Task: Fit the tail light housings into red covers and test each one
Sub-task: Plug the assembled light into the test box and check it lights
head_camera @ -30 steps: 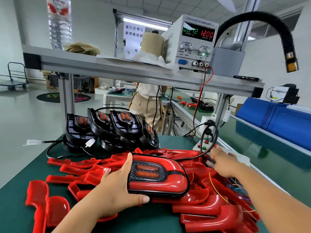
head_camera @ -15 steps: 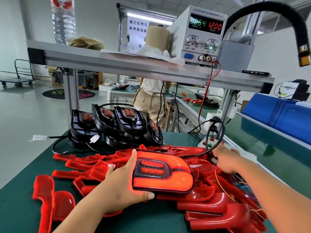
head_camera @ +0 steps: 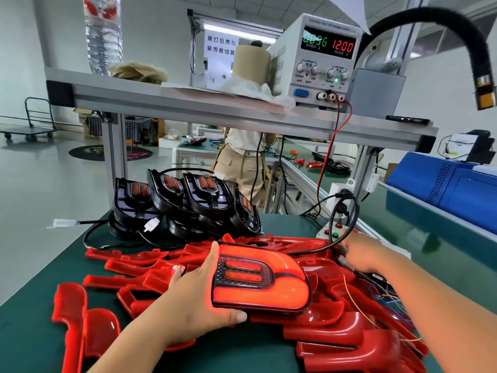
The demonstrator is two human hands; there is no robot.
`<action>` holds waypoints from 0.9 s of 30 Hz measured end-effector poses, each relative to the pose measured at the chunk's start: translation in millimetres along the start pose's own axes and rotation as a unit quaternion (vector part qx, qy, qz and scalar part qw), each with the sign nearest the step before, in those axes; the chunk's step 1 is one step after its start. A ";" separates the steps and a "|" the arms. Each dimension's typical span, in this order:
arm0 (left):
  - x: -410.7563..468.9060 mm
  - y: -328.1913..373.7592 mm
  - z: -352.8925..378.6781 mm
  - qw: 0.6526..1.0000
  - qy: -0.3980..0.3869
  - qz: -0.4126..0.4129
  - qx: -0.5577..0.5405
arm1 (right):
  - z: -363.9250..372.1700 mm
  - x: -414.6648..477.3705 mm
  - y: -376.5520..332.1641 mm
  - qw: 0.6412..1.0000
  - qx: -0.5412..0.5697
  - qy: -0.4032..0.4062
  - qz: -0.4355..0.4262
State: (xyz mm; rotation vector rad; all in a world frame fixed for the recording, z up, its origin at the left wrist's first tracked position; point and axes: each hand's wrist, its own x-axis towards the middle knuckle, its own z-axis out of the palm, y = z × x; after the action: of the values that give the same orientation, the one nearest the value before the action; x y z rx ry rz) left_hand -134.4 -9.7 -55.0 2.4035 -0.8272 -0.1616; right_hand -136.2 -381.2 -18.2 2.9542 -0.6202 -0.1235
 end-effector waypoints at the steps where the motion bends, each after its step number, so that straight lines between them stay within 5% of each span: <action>1: 0.2 -0.1 0.1 1.000 0.001 0.000 0.000 | -2.6 0.6 -1.6 1.000 -0.012 0.002 0.004; 9: -0.2 1.2 -0.1 1.000 -0.004 -0.011 0.004 | 4.1 8.1 -9.1 0.996 0.056 0.053 -0.046; 27: 1.3 1.7 0.7 1.000 -0.007 -0.007 0.020 | -1.4 9.6 -20.6 0.998 -0.031 0.001 -0.047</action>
State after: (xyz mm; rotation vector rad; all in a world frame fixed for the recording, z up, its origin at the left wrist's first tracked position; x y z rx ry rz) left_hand -134.5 -11.9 -54.4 2.4477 -0.8278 -0.1695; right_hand -119.2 -366.2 -20.2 2.9231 -0.4693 -0.1464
